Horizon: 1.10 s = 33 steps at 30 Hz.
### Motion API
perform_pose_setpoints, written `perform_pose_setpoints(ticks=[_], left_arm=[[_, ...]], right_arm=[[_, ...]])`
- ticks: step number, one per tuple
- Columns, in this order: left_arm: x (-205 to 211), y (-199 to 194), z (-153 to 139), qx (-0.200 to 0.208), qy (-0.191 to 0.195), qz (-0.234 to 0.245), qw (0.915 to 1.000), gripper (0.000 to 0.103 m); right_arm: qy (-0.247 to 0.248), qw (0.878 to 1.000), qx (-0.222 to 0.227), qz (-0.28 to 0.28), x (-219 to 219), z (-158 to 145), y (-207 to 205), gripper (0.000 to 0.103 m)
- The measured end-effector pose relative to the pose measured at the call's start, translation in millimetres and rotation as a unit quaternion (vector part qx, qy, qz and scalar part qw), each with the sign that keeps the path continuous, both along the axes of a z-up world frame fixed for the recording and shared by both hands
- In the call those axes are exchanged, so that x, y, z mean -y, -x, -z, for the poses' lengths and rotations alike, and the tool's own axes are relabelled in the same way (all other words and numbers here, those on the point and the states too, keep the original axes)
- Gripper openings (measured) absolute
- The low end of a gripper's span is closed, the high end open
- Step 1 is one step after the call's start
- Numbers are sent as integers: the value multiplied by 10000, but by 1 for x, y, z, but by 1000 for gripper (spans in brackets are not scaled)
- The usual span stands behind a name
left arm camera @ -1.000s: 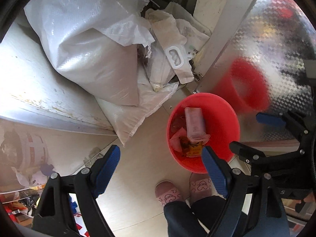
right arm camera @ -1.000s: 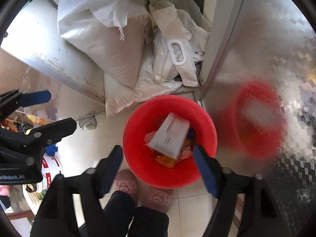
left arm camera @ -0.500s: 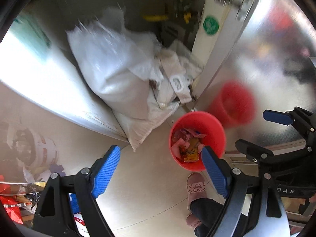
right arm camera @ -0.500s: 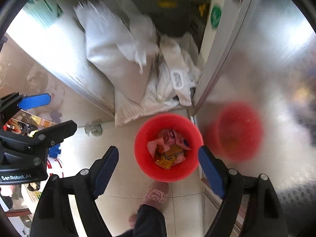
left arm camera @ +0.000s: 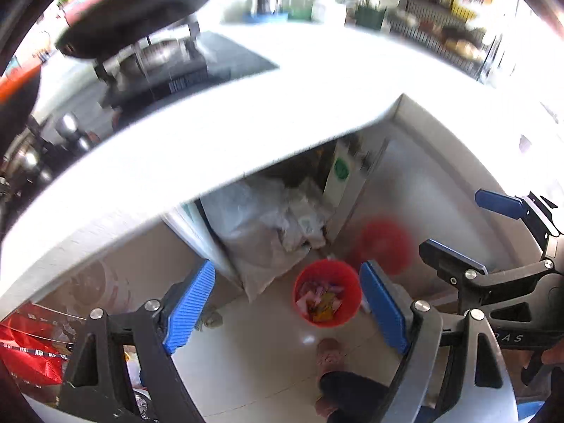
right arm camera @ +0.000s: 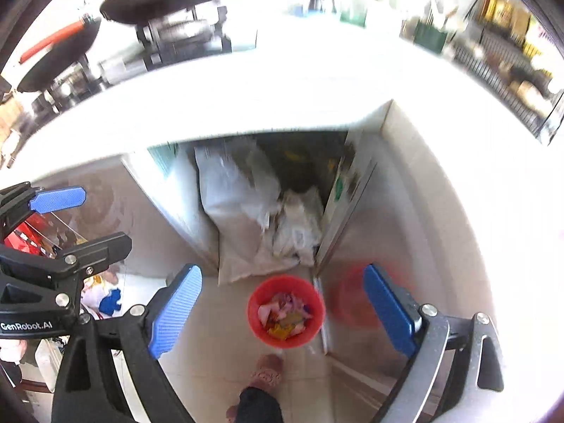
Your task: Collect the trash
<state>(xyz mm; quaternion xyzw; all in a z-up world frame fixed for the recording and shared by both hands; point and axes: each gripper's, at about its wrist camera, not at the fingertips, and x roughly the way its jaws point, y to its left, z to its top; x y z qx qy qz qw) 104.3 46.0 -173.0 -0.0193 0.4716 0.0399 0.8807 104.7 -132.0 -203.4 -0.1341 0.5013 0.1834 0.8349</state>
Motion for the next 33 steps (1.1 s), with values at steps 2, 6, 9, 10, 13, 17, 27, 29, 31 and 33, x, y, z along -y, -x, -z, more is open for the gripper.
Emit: perform_pose_setpoints(ticks=[2,6,9,10,13,17,27,29,31,33], left_arm=[[8,12,-26,180,17,-9,9998,83],[24,29,-69,447,23,-39,9990,84],[38,42,-98,626,-50,-11,9980,86],[43,46,-107,671,-58,11,9977,86],[57,57,-130,850,-140,18,9963,87],[75,69,-148,1007,-96,62,9949,88],[95,89,-179,1174,-69,90,9930,88],[96,90,-180,1210,-65,57,9926,88],[97,93,-182,1286,-84,17,9917,88],[97,94,-183,1271,-49,-19,9919,88]], right_arm=[[23,9997,240,12,3,-28,7,95],[88,9974,698,176,16,-77,24,98],[117,9953,904,332,26,-104,34,99],[117,9947,949,381,30,-112,37,99],[103,9931,1049,520,44,-135,48,99],[133,9903,1221,653,59,-163,64,99],[177,9854,1508,772,72,-199,78,99],[179,9847,1560,751,72,-202,78,99],[166,9842,1600,742,73,-205,80,99],[177,9835,1636,757,74,-207,82,99]])
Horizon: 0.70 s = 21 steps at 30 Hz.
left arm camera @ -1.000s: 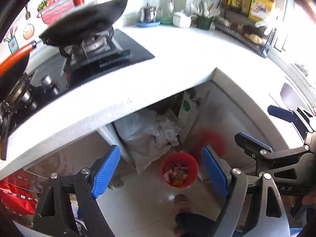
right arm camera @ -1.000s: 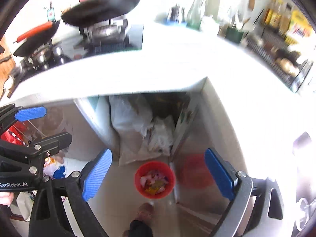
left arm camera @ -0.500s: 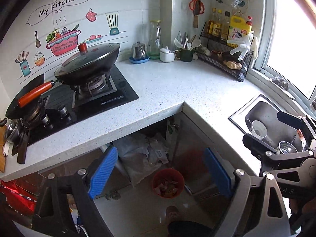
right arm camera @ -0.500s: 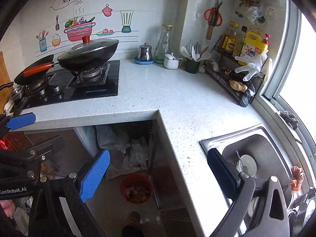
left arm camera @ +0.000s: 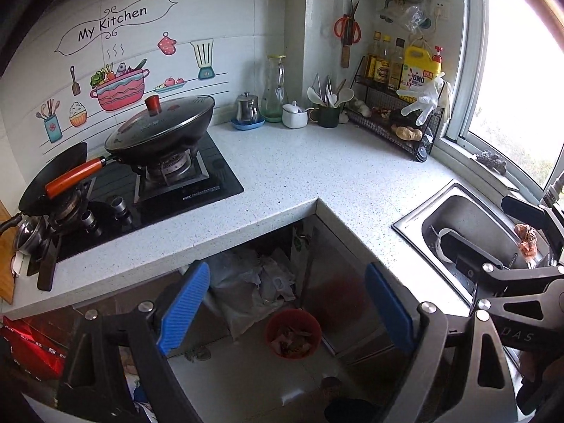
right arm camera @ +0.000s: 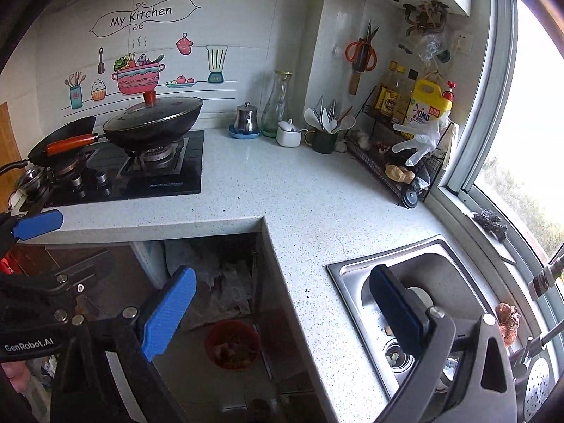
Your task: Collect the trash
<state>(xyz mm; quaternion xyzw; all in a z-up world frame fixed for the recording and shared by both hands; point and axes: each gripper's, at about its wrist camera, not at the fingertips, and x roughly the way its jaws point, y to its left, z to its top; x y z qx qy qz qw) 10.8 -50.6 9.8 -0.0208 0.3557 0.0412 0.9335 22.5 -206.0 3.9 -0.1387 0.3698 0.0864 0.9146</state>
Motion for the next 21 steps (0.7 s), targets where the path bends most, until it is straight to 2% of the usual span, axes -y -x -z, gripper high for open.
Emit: perform_pose_setpoints(ticks=[3,9,21], left_arm=[[-1,-2,2,-2,42,13,10000,88],[0,-2,7,-56,-117,-69,9999,88],[-10,-2,9,-236,284,-158,9992,88]], right_arm=[[52,10000,8,23,-1,-1,1,99],[-40,10000,-57,71,-2,1,3,99],[-31,9999,-156,8,-7,1,6,99]])
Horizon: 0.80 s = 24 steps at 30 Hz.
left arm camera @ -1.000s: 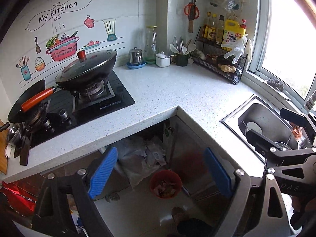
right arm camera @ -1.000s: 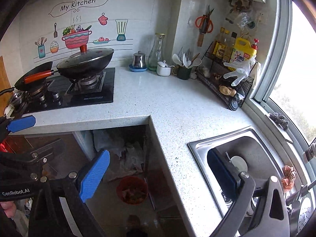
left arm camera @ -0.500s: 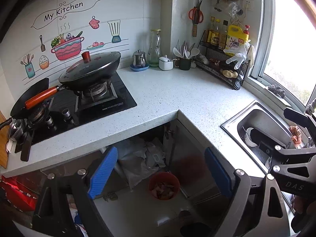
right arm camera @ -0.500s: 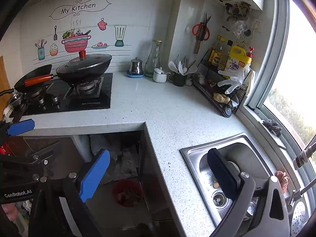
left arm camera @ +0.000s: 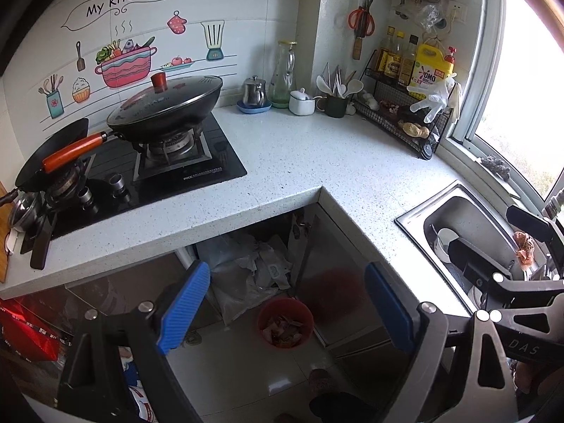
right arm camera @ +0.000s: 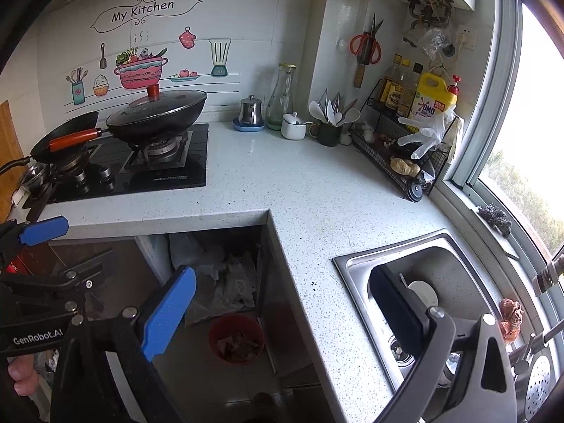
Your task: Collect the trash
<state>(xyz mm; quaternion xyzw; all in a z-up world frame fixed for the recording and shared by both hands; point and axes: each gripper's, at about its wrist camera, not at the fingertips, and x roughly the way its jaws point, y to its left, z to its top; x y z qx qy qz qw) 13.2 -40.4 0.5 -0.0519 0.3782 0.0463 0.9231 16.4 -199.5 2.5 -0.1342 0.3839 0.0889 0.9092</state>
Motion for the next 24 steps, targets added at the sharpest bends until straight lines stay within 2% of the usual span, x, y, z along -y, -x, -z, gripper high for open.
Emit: perform_pose_setpoints(ticks=[24], left_arm=[[8,8,-3,58,-13,75,10000,88]], right_arm=[[62,10000,2,-5,1,-5,5,99]])
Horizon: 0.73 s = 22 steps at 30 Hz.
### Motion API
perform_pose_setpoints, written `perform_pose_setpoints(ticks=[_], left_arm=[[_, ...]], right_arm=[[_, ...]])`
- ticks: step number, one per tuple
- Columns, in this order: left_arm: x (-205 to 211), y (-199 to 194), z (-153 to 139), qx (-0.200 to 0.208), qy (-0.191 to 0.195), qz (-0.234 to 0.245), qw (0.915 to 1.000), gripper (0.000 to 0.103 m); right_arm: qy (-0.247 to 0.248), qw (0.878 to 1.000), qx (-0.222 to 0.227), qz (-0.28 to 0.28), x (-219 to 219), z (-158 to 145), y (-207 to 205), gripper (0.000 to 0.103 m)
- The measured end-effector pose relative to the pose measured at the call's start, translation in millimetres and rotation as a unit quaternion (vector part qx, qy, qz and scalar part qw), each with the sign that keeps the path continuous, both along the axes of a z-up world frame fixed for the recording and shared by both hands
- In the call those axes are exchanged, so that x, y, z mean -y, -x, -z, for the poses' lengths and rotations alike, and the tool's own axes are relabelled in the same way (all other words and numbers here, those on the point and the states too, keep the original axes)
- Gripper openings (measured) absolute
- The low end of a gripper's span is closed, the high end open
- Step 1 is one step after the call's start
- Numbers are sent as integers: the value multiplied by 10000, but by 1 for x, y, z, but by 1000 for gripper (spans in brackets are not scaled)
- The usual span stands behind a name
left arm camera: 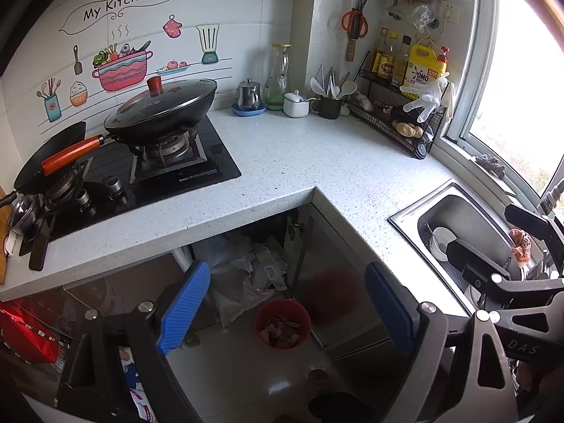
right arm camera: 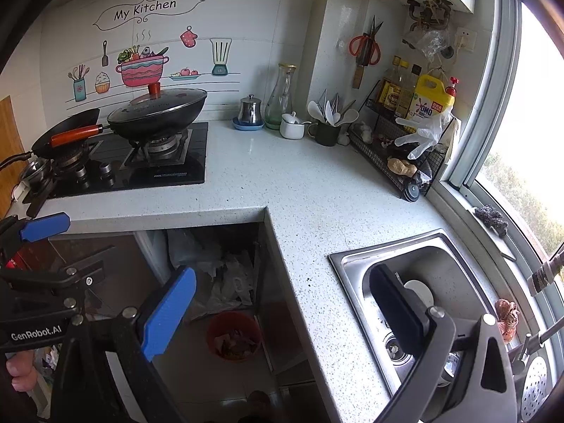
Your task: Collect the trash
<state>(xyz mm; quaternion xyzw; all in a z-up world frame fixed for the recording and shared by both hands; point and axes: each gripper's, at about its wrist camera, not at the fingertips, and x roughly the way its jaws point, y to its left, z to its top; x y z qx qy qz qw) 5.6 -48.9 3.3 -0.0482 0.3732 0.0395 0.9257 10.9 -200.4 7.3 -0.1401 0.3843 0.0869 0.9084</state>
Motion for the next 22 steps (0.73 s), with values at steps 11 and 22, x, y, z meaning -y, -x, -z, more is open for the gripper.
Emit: perform_pose_setpoints(ticks=[11,22], left_arm=[[1,4,0,13,-7,22,10000,88],[1,7,3,6,7,85,10000,88]], right_arm=[[14,10000,2,26,-1,-1,2,99],[30,9999,-12,101,-5,0,7,99]])
